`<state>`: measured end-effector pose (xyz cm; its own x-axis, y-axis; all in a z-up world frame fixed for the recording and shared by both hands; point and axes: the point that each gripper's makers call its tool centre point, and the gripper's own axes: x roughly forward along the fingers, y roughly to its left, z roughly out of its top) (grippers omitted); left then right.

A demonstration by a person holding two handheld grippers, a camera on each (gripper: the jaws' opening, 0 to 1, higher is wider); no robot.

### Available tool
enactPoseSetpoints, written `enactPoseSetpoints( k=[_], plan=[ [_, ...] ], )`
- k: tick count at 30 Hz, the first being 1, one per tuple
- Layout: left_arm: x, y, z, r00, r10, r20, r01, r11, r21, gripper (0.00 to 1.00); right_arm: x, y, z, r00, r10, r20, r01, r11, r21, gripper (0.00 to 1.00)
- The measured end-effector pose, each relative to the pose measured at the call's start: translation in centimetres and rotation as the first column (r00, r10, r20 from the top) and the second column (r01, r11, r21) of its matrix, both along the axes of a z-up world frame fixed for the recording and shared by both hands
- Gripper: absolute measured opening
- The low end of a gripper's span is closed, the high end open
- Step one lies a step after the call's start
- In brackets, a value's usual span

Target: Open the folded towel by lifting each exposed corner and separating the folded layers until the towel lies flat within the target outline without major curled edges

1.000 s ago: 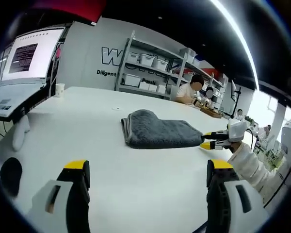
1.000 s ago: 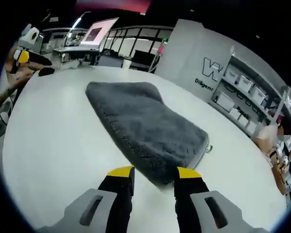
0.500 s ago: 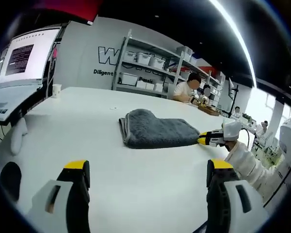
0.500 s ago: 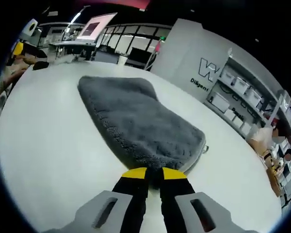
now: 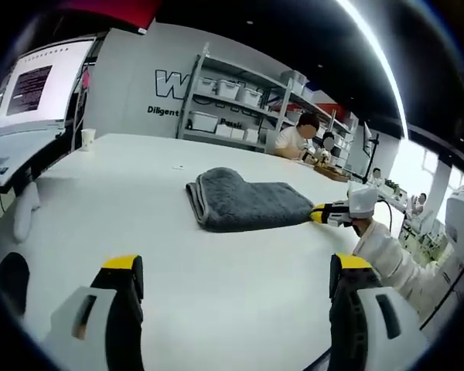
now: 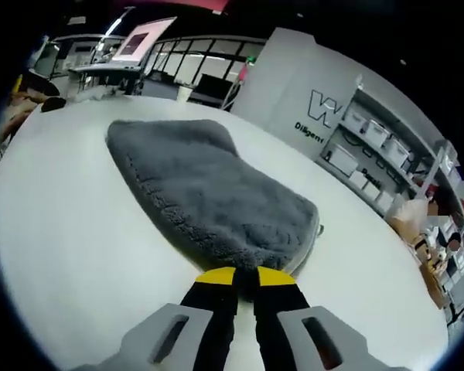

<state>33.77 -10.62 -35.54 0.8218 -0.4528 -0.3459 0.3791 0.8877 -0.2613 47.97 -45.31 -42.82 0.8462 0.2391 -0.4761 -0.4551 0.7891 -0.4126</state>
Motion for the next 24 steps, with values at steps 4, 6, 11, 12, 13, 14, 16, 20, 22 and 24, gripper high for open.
enactPoseSetpoints(
  k=[4, 6, 11, 12, 13, 14, 16, 20, 22, 24],
  plan=[
    [-0.2, -0.1, -0.4, 1.0, -0.006, -0.016, 0.007, 1.0, 0.012, 0.99, 0.8, -0.3, 0.0, 1.0, -0.012, 0.004, 0.012, 1.0, 0.011, 0.01],
    [-0.3, -0.1, -0.7, 1.0, -0.013, -0.028, 0.014, 1.0, 0.027, 0.99, 1.1, -0.4, 0.0, 1.0, -0.021, 0.006, 0.021, 1.0, 0.018, 0.01],
    [-0.4, -0.1, -0.5, 1.0, -0.009, -0.024, 0.01, 1.0, 0.016, 0.99, 1.7, -0.5, 0.0, 0.999, -0.044, 0.016, 0.044, 0.999, 0.029, 0.01],
    [-0.4, -0.1, -0.5, 1.0, -0.009, -0.023, 0.009, 1.0, 0.017, 0.99, 1.9, -0.6, 0.0, 0.999, -0.048, 0.018, 0.047, 0.998, 0.031, 0.01],
    [-0.4, 0.0, -0.4, 1.0, -0.008, -0.022, 0.008, 1.0, 0.017, 0.99, 2.1, -0.6, 0.0, 0.998, -0.052, 0.021, 0.051, 0.998, 0.033, 0.01],
    [-0.4, 0.0, -0.4, 1.0, -0.008, -0.022, 0.008, 1.0, 0.018, 0.99, 2.1, -0.7, -0.1, 0.998, -0.056, 0.022, 0.055, 0.998, 0.036, 0.01],
    [-0.5, 0.0, -0.4, 1.0, -0.008, -0.023, 0.009, 1.0, 0.023, 0.99, 2.6, -0.8, 0.0, 0.998, -0.062, 0.024, 0.061, 0.997, 0.04, 0.01],
    [-0.5, 0.0, -0.6, 1.0, -0.011, -0.029, 0.011, 1.0, 0.018, 0.99, 3.5, -1.0, -0.1, 0.996, -0.075, 0.042, 0.073, 0.997, 0.039, 0.0],
    [-0.6, -0.1, -0.8, 0.999, -0.014, -0.033, 0.015, 1.0, 0.021, 0.99, 4.0, -1.1, -0.1, 0.995, -0.082, 0.052, 0.08, 0.996, 0.033, 0.01],
    [-0.6, -0.1, -0.8, 0.999, -0.014, -0.035, 0.015, 1.0, 0.021, 0.98, 4.2, -1.2, -0.1, 0.995, -0.086, 0.059, 0.085, 0.996, 0.03, 0.01]
  ],
)
